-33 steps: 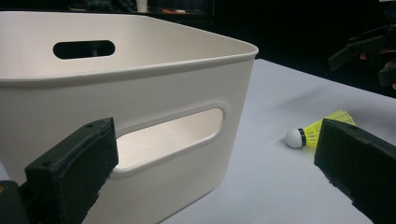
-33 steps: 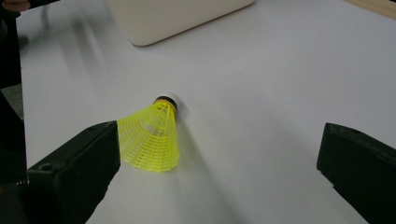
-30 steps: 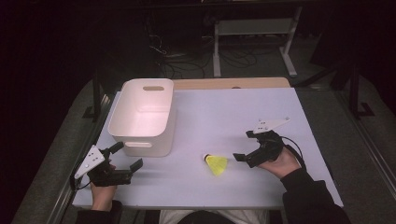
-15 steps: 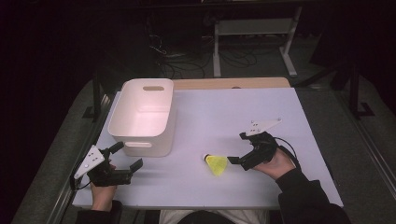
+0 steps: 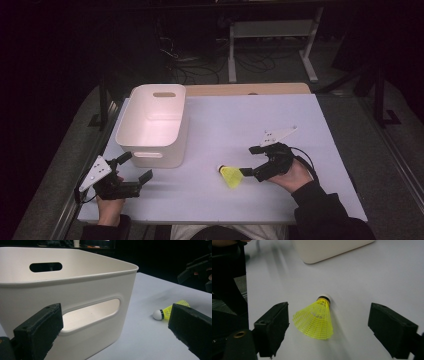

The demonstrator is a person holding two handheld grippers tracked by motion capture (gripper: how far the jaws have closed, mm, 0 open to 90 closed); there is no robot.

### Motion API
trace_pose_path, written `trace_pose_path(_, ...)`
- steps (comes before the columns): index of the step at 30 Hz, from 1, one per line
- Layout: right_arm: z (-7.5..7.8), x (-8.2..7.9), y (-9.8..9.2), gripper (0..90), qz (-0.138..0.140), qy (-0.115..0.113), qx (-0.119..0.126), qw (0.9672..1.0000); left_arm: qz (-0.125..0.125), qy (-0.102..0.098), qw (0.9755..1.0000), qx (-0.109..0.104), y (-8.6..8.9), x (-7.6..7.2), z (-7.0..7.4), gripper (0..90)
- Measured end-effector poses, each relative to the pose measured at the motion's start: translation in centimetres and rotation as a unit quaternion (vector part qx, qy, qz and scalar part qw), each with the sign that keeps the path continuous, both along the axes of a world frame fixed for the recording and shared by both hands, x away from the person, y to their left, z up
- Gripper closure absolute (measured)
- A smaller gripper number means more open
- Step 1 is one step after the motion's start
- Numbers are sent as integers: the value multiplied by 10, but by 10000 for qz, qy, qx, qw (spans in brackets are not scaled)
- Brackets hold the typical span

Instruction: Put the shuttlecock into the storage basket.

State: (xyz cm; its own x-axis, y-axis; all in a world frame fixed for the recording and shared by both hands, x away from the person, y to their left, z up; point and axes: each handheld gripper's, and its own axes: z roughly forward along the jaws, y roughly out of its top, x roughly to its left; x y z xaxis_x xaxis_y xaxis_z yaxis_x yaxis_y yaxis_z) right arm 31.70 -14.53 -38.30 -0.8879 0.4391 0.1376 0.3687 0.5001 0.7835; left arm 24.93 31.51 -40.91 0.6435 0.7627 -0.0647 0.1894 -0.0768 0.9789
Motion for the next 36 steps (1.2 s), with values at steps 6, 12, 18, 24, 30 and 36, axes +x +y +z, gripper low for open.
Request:
trace_pose_path(6,0,-3,7,283,174,53,-90,9998,1,-1,10000,-1,0,0,0,0)
trace_pose_path(12,0,-6,16,358,288,113,-165,9994,-2,2,10000,0,0,0,0,0)
trace_pose_path(18,-2,-8,25,537,416,228,-211,9987,-5,-1,10000,0,0,0,0,0)
trace_pose_path(24,-2,-11,33,690,516,188,-201,9983,-8,-7,10000,9,0,0,0,0)
trace_pose_path(30,-4,-16,41,825,702,127,-353,9968,35,-15,10000,9,1,-1,1,0)
trace_pose_path(36,-8,-23,51,886,773,147,-421,9960,26,-14,10000,3,1,-1,1,0)
